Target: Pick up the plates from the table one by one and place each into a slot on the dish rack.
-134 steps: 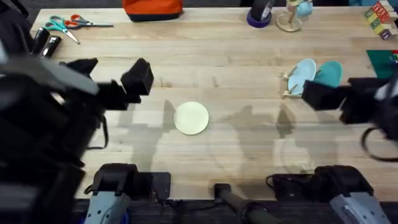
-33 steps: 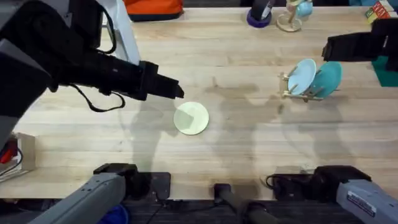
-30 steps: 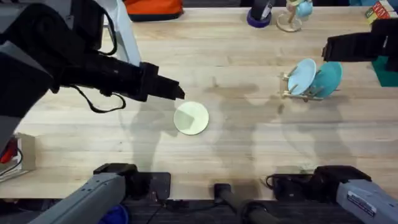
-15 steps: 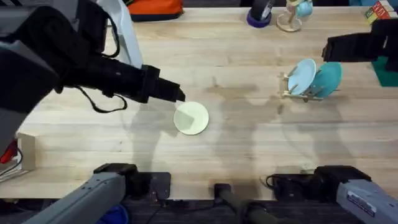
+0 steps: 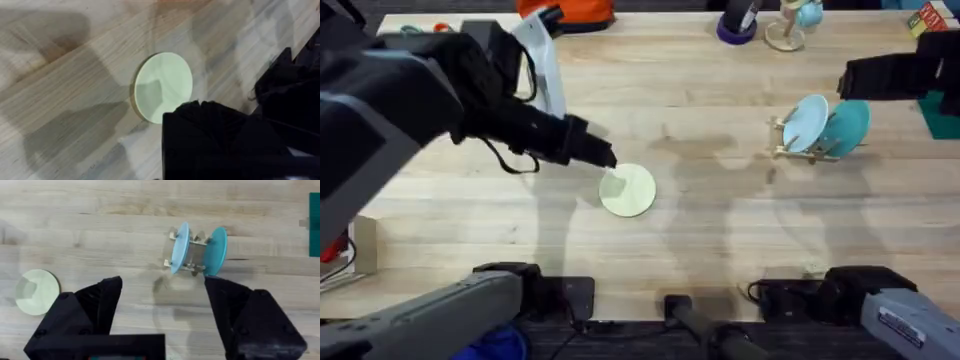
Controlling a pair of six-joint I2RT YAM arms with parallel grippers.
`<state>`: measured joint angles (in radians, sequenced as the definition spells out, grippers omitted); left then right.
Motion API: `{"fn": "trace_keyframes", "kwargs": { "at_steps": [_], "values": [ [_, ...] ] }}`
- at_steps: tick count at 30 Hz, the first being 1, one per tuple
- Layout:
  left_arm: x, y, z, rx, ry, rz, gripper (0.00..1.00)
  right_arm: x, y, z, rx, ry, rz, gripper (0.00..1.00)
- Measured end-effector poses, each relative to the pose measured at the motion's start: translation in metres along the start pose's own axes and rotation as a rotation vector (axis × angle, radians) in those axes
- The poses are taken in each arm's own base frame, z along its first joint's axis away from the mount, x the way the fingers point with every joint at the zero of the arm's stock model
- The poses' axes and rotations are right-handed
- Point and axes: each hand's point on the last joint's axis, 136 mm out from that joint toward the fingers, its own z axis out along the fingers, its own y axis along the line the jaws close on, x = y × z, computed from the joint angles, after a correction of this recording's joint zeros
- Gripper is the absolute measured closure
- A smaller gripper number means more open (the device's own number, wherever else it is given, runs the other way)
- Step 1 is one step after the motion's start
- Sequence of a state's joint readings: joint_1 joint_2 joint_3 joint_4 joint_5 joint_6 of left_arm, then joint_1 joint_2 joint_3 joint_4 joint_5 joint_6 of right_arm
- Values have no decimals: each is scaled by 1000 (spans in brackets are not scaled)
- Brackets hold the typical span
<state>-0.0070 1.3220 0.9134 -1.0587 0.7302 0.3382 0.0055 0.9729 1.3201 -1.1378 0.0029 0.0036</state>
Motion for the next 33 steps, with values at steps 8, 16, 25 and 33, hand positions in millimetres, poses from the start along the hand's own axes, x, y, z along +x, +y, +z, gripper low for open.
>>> {"fn": "trace_keyframes", "kwargs": {
  "at_steps": [8, 16, 25, 33],
  "values": [
    [7, 12, 15, -3, -15, 13, 959, 0, 0, 0, 0, 0, 0, 7],
    [8, 38, 15, 0, -16, -99, 960, 0, 0, 0, 0, 0, 0, 7],
    [11, 40, 29, 94, 11, -93, 961, 0, 0, 0, 0, 0, 0, 8],
    [16, 46, 38, 115, 45, -99, 961, 0, 0, 0, 0, 0, 0, 8]
  ]
}}
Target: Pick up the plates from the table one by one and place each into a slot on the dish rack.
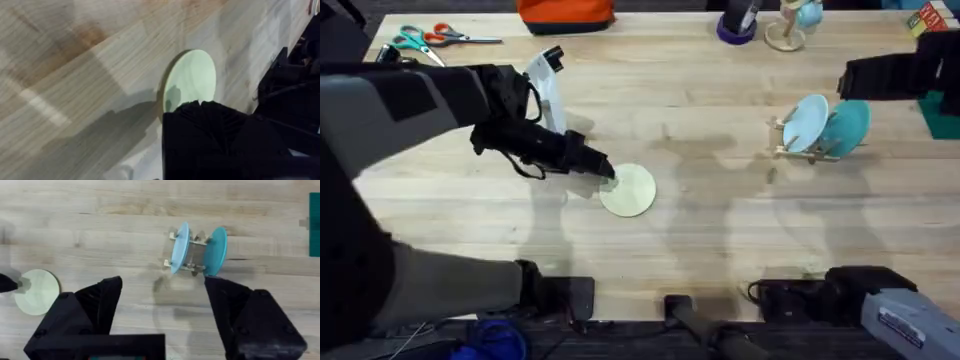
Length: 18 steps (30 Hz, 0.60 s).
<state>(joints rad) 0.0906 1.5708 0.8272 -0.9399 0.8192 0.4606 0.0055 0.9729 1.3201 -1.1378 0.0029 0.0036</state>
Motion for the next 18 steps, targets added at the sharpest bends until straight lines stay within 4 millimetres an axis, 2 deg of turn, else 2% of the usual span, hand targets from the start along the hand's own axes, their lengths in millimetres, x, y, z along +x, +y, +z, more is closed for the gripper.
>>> {"fn": "trace_keyframes", "kwargs": {
  "at_steps": [10, 18],
  "values": [
    [6, 12, 12, 17, 45, -47, 961, 0, 0, 0, 0, 0, 0, 7],
    [6, 13, 13, 14, 46, -48, 960, 6, 0, 0, 0, 22, 1, 7]
  ]
}}
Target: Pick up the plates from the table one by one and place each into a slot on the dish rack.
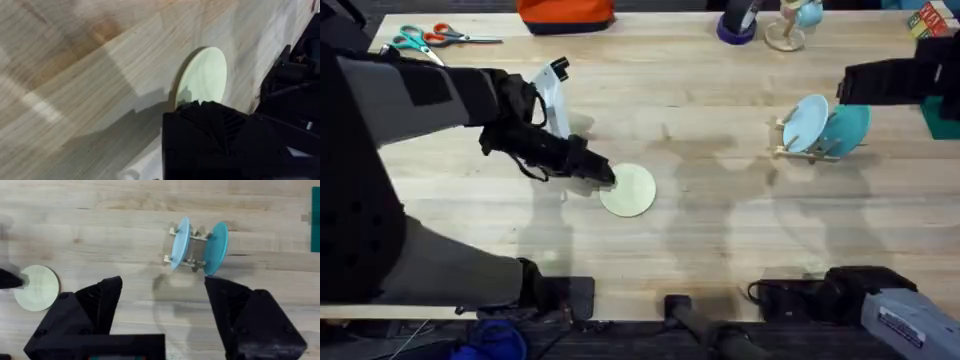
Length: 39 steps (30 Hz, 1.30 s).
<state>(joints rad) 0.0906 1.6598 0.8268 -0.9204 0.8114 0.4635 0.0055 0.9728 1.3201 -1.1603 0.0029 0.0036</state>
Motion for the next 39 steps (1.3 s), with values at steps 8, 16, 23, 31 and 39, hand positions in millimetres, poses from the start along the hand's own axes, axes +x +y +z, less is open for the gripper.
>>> {"fn": "trace_keyframes", "kwargs": {
  "at_steps": [8, 16, 23, 31, 39],
  "values": [
    [-2, 7, 0, -36, -1, -33, 960, 0, 0, 0, 0, 0, 0, 7],
    [-4, 13, 1, -57, -10, -115, 960, 0, 0, 0, 0, 0, 0, 7],
    [-1, 12, 13, 32, 22, -241, 960, 0, 0, 0, 0, 1, 0, 7],
    [-3, 10, 17, 77, 21, -273, 960, 0, 0, 0, 0, 2, 0, 7],
    [-3, 10, 17, 77, 20, -271, 959, 0, 0, 0, 0, 1, 0, 7]
  ]
}}
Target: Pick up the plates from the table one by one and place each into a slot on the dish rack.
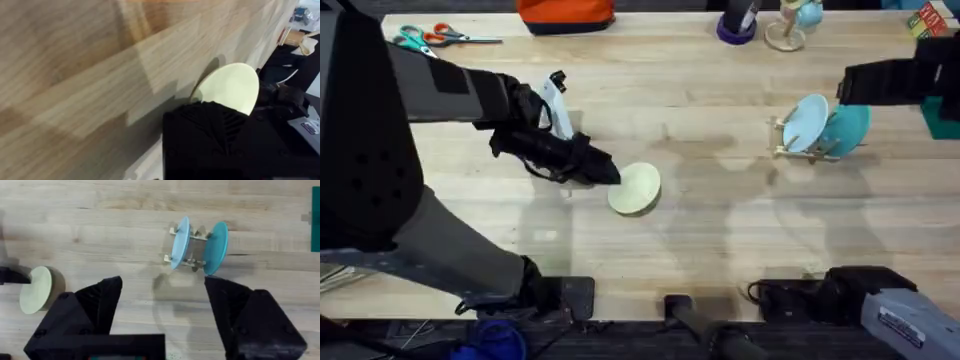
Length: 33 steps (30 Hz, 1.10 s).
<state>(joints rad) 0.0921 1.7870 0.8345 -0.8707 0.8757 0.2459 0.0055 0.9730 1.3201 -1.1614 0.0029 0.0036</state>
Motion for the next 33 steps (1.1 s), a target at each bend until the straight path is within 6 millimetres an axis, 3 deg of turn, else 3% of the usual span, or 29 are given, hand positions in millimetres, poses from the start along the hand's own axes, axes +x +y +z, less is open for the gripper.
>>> {"fn": "trace_keyframes", "kwargs": {
  "at_steps": [5, 10, 18, 28, 33],
  "values": [
    [0, 0, 0, 0, 0, 0, 961, 0, 4, 0, -26, 1, 35, 7],
    [0, 0, 0, 0, 0, 0, 961, 3, 25, -1, -145, 24, 93, 7],
    [0, 0, 0, 0, 0, 0, 960, 27, 55, 9, -293, 243, 336, 7],
    [0, 0, 0, 0, 0, 0, 960, 35, 88, -2, -380, 349, 537, 7],
    [0, 0, 0, 0, 0, 0, 960, 45, 90, -14, -326, 342, 623, 7]
  ]
}}
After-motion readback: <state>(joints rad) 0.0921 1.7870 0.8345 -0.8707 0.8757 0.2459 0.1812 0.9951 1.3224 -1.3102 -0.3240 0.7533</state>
